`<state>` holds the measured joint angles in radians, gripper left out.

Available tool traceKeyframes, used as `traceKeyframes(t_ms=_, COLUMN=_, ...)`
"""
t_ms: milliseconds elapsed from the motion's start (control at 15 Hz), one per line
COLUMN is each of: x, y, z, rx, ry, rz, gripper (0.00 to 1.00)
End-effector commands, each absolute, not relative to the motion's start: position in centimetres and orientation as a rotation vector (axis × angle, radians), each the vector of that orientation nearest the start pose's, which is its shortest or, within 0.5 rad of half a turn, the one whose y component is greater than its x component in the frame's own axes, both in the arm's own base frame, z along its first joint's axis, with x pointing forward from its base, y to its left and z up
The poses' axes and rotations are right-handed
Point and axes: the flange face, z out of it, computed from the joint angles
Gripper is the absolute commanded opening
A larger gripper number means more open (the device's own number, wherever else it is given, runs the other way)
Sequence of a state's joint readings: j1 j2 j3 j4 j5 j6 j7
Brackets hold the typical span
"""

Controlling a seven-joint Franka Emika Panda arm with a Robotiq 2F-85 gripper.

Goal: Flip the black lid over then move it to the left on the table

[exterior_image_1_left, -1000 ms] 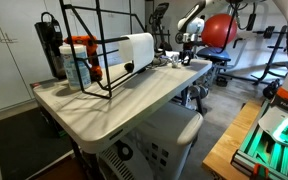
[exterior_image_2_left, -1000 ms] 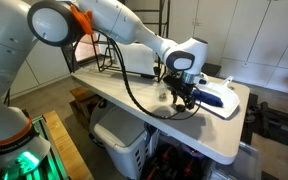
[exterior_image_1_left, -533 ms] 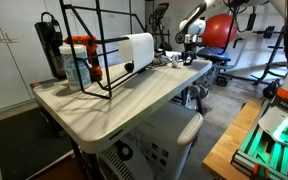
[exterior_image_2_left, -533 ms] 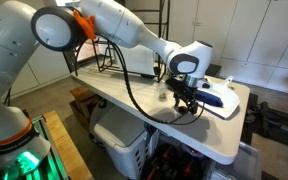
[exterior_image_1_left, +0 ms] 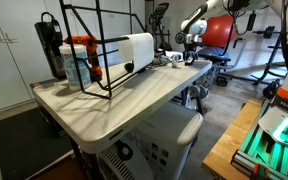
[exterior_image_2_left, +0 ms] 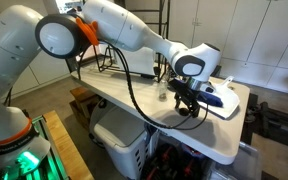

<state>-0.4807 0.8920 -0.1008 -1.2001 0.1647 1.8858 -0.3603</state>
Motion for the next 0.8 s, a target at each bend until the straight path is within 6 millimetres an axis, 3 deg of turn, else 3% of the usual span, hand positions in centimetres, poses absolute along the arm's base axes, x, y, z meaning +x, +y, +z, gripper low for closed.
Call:
traceKeyframes(t_ms=0, x=62.9, y=-39.4, z=19.7, rx=-2.862, ry=0.394, rz=0.275, gripper=0.75)
traceKeyframes(t_ms=533, x=62.4, y=-42.8, z=19.7, rx=-2.787, ry=0.493, rz=0.25, gripper=0.77)
traceKeyframes(t_ms=733, x=62.5, y=-43.1, z=19.2, rx=-2.765, ry=0.497, rz=0.253, gripper=0.78)
